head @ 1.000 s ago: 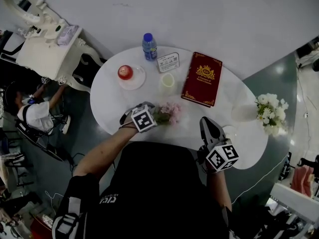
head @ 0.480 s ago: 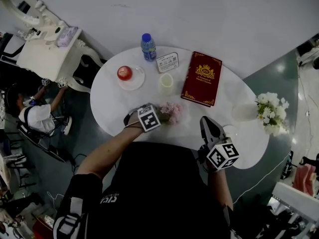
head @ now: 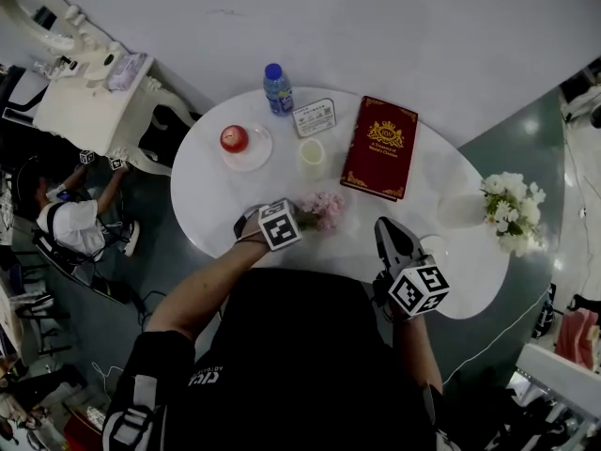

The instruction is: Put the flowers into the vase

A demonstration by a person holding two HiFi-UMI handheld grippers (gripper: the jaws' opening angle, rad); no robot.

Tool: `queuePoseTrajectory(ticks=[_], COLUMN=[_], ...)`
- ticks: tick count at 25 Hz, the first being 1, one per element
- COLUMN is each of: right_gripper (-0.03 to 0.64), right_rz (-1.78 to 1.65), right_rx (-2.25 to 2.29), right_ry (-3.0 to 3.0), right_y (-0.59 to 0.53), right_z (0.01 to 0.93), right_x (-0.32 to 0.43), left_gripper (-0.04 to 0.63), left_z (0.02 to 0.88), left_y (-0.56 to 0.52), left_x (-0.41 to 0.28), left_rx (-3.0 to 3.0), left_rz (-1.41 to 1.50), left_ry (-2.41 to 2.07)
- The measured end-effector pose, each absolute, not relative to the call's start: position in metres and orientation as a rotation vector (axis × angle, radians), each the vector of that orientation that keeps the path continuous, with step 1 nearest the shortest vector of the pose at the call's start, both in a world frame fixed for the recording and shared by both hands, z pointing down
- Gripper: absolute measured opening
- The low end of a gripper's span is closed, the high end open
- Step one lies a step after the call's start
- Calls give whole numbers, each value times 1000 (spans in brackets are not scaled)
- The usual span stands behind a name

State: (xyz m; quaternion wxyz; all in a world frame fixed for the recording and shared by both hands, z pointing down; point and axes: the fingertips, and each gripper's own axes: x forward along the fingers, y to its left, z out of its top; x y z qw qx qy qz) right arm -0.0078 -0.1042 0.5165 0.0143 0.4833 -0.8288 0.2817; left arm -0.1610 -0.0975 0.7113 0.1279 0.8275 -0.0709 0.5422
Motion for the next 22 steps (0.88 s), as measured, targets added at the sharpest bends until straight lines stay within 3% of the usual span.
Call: queuePoseTrajectory(ticks=[22], right_gripper=[29], right_rz=[788], right_rx=[1370], right_ry=[-2629], right_y=[-149], right_z=[508], right_x=[-37], left_gripper=[87], left_z=[602], left_y=[-122], left_x=[-153], left_rx=[2610], left_rz=[1157], left_ry=[-395])
